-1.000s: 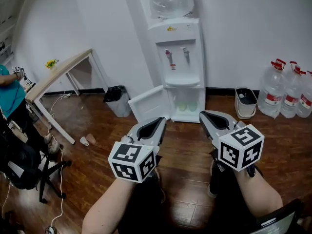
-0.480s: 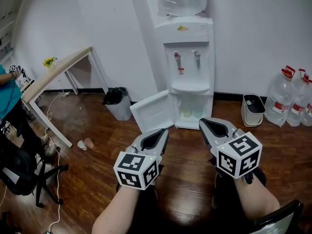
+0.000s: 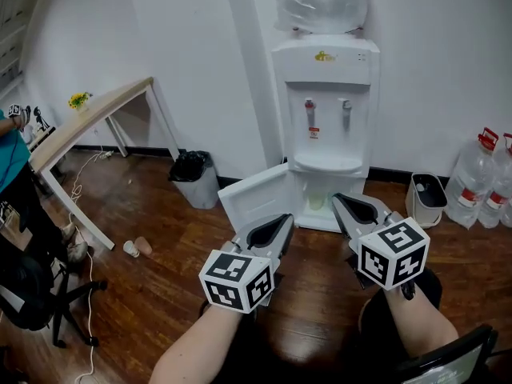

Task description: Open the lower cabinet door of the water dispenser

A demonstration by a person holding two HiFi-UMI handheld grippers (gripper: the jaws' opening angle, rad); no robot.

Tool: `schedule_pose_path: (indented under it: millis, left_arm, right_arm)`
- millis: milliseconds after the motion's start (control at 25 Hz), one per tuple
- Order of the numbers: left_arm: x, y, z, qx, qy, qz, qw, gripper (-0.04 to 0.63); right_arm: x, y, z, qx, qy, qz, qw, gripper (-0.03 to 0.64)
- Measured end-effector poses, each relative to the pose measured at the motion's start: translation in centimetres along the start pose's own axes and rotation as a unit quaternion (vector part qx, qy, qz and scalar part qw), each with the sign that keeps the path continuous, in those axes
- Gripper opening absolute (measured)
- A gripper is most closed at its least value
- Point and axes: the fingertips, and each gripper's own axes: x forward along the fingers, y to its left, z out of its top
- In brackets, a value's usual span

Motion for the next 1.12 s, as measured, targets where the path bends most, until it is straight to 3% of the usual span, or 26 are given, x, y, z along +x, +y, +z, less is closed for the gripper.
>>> schedule_pose_path:
  millis: [120, 280, 400, 600, 720, 880, 1040, 1120]
  left_arm:
    - [1.7, 1.2, 0.5, 0.026, -0.012, -0.013, 0.9995, 0.156]
    - [4.0, 3.9, 0.1, -0.006, 0.006, -0.001, 1.0, 0.153]
    - [4.9, 4.8, 0.2, 0.001, 0.003, -0.001, 1.0, 0.15]
    - [6.8, 6.5, 0.5, -0.056, -0.012, 0.008, 0.9983, 0.148]
    - [7.5, 5.9, 1.1, -0.017, -0.014, 0.0, 0.9998, 0.144]
    - [9.4, 4.9, 2.1, -0.024, -0.028, -0.028, 0.9989, 0.103]
    - [11.1, 4.1, 1.2, 0.035, -0.01, -0.043, 0.9984, 0.044]
    - [11.8, 4.8, 0.5, 0.038, -0.002, -0.044, 0.9983, 0.031]
  right_arm:
    - [1.9, -1.3, -0.3, 0.002, 0.004, -0.004, 1.0, 0.002]
    - [3.5, -3.1, -0.1, -0.001, 0.006, -0.013, 1.0, 0.002]
    - [4.1, -4.3, 0.4, 0.0, 0.005, -0.023, 1.0, 0.002]
    - [5.1, -5.2, 0.8, 0.001, 0.01, -0.038, 0.999, 0.002]
    - [5.8, -5.1, 0.6, 0.005, 0.015, -0.046, 0.999, 0.003]
    - [7.0, -5.5, 0.9, 0.0, 0.012, -0.048, 0.999, 0.003]
    - [8.1, -7.4, 0.1, 0.009, 0.011, -0.052, 0.999, 0.003]
    - [8.9, -8.4, -0.3, 0.019, 0.011, -0.055, 0.998, 0.003]
